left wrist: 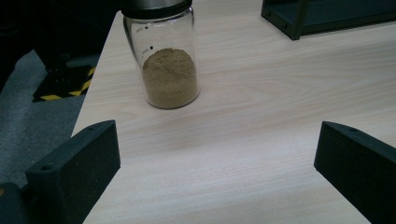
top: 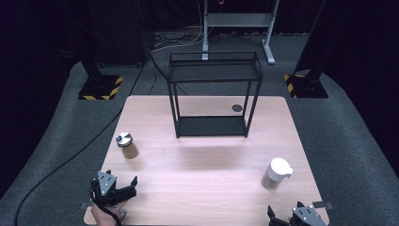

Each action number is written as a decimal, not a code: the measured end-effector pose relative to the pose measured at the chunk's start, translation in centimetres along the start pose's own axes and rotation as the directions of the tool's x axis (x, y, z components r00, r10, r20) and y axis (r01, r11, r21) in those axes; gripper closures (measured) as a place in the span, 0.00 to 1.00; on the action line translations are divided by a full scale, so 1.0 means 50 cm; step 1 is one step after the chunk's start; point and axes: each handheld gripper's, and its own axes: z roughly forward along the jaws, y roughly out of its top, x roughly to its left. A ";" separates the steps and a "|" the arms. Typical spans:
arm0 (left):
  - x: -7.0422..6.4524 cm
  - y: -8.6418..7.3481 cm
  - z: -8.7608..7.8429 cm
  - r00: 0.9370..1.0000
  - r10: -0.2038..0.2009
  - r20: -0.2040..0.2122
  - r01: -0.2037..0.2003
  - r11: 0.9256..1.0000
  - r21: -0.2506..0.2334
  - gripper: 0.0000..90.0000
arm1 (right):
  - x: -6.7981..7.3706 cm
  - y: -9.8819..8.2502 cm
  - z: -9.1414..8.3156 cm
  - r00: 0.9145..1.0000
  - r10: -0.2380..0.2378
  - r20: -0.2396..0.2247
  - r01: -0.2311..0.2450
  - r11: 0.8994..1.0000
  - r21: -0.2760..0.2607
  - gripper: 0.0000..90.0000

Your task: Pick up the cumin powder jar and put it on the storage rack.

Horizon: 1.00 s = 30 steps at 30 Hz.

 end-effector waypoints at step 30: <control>0.061 0.113 0.185 1.000 0.011 -0.006 -0.011 0.999 0.047 0.00 | -0.001 -0.003 -0.004 1.000 -0.009 -0.006 0.009 1.000 -0.018 0.00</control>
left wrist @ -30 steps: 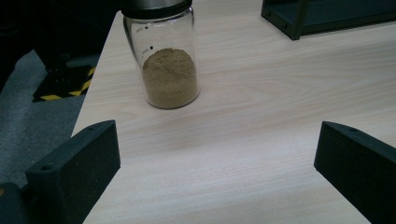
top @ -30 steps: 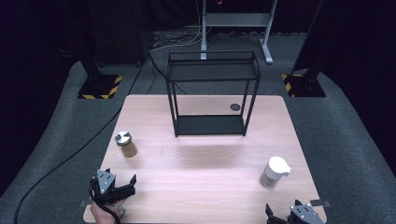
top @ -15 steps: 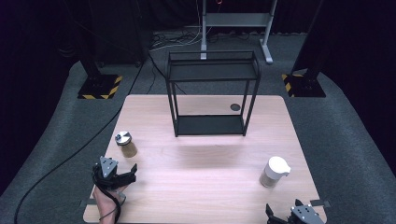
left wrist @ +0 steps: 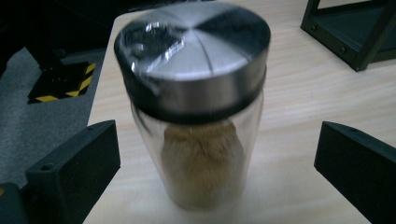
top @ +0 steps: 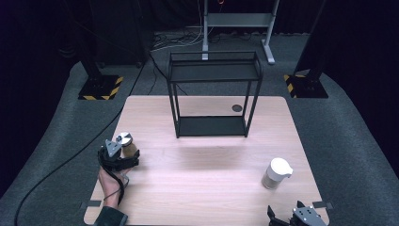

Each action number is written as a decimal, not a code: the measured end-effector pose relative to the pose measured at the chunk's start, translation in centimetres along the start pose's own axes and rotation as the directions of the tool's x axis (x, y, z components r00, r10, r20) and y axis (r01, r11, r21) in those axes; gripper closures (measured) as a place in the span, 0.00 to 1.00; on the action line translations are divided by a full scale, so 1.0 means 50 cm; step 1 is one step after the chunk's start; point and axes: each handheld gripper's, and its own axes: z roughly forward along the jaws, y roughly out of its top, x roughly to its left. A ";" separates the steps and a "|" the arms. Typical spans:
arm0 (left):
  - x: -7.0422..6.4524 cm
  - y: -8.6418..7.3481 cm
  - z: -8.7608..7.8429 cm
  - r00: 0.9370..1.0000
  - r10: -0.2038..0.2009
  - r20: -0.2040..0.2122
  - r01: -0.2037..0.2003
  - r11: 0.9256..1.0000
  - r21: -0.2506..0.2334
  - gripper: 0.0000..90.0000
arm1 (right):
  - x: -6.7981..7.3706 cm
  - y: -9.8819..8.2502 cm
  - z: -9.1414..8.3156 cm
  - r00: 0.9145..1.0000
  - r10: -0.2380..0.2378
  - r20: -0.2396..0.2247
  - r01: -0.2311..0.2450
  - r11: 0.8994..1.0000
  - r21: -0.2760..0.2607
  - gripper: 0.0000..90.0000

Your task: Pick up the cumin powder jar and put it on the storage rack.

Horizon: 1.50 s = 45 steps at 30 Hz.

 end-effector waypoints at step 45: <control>0.002 0.058 -0.058 0.980 -0.001 0.197 0.008 0.999 -0.036 0.34 | -0.002 -0.001 -0.001 1.000 -0.012 -0.005 0.012 1.000 0.003 0.00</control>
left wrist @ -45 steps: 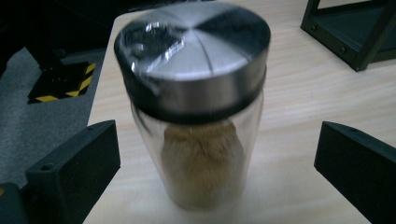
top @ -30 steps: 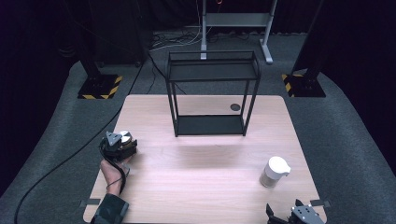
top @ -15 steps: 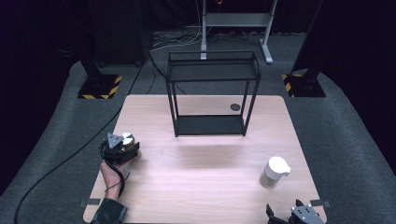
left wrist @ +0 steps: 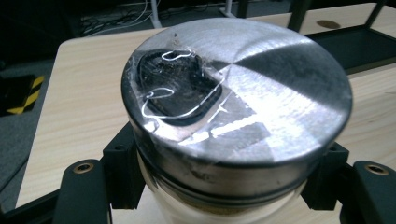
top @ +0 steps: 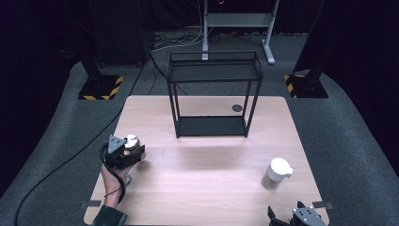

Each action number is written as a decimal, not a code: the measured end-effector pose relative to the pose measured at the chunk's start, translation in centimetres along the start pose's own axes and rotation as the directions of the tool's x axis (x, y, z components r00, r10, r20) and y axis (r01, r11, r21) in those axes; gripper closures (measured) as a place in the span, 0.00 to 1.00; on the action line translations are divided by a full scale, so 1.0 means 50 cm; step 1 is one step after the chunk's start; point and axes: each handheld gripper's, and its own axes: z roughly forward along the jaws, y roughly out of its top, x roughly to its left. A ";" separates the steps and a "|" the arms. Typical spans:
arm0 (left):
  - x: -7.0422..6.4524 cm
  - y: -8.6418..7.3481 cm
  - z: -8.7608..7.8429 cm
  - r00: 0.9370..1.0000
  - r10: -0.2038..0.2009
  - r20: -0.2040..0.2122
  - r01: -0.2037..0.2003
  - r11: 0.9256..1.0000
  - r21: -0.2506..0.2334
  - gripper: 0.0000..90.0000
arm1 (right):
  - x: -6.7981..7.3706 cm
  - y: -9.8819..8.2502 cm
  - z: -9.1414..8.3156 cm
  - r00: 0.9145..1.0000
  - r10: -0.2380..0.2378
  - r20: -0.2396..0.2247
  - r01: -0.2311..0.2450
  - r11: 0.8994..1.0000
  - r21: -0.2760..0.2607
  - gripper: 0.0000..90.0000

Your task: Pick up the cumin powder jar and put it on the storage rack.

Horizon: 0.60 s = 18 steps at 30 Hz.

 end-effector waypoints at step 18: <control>-0.037 0.045 -0.022 0.994 0.073 0.076 -0.071 0.997 -0.041 0.34 | 0.000 0.001 -0.005 1.000 -0.003 0.003 0.003 1.000 -0.006 0.00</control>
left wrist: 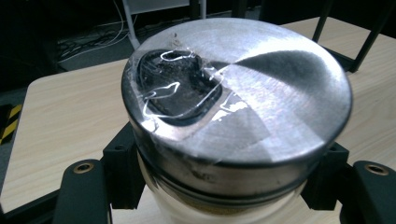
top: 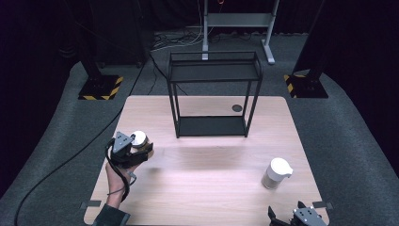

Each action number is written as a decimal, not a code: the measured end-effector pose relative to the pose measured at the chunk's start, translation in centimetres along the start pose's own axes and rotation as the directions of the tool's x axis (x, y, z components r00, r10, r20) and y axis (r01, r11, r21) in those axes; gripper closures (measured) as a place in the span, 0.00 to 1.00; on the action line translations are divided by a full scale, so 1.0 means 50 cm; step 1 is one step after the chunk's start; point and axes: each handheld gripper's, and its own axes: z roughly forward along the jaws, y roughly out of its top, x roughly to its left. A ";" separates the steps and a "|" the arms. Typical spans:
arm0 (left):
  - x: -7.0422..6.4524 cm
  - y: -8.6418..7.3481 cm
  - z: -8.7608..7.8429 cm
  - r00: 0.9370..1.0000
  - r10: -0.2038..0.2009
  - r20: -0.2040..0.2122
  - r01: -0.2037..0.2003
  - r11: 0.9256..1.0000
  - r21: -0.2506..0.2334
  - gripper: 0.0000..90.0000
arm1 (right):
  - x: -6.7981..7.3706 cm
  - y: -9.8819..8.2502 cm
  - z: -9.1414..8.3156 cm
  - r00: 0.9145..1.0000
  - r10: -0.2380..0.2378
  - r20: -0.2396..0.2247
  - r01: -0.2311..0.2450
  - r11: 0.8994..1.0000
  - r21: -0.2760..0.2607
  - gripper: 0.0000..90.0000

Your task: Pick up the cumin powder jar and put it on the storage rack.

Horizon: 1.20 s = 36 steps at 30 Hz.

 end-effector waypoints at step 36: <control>-0.052 0.106 0.036 0.988 0.122 0.099 -0.120 0.992 -0.031 0.34 | -0.007 0.000 -0.001 1.000 0.001 -0.001 -0.001 1.000 0.006 0.00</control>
